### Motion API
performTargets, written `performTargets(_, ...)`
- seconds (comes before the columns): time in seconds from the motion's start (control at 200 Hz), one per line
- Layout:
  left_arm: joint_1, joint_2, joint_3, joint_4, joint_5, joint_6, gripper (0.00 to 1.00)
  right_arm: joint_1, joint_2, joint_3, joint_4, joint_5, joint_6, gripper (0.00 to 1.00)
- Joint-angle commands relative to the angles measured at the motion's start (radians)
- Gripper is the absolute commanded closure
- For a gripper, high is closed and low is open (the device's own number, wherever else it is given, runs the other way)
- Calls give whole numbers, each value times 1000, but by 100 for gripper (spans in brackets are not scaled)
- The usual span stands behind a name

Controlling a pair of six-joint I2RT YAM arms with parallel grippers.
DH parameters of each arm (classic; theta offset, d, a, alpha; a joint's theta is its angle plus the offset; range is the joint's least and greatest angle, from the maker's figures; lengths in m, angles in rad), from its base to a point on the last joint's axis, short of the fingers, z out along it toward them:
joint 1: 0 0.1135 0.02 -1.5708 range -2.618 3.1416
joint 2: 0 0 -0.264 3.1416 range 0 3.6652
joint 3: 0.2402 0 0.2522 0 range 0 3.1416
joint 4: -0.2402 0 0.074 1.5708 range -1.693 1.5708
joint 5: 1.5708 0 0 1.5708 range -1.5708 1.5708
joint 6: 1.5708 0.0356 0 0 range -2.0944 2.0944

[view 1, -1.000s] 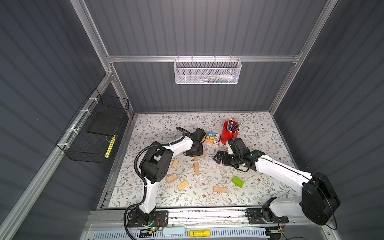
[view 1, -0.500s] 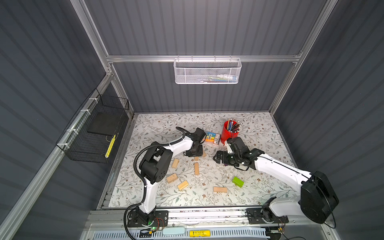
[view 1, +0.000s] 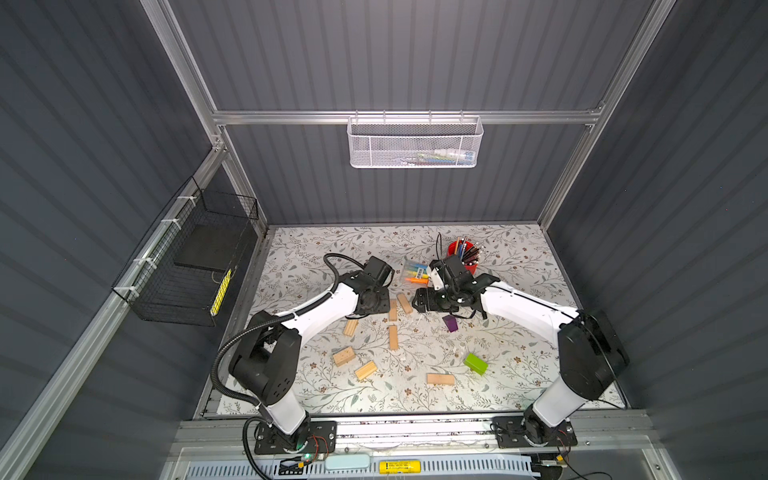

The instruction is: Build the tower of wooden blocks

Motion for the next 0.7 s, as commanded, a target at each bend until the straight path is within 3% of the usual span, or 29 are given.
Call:
performTargets(0.0, 26, -63, -51, 49, -6, -15, 53, 13, 60, 56, -27, 6, -58, 21)
performTargets(0.245, 62, -148, -164, 157, 39, -71, 53, 25, 197, 159, -27, 8, -99, 33)
performTargets(0.555, 68, -156, -181, 186, 24, -94, 53, 28, 341, 303, -77, 3, -153, 49)
performTargets(0.695, 69, -152, -182, 186, 23, -96, 53, 31, 379, 335, -90, 25, -162, 51)
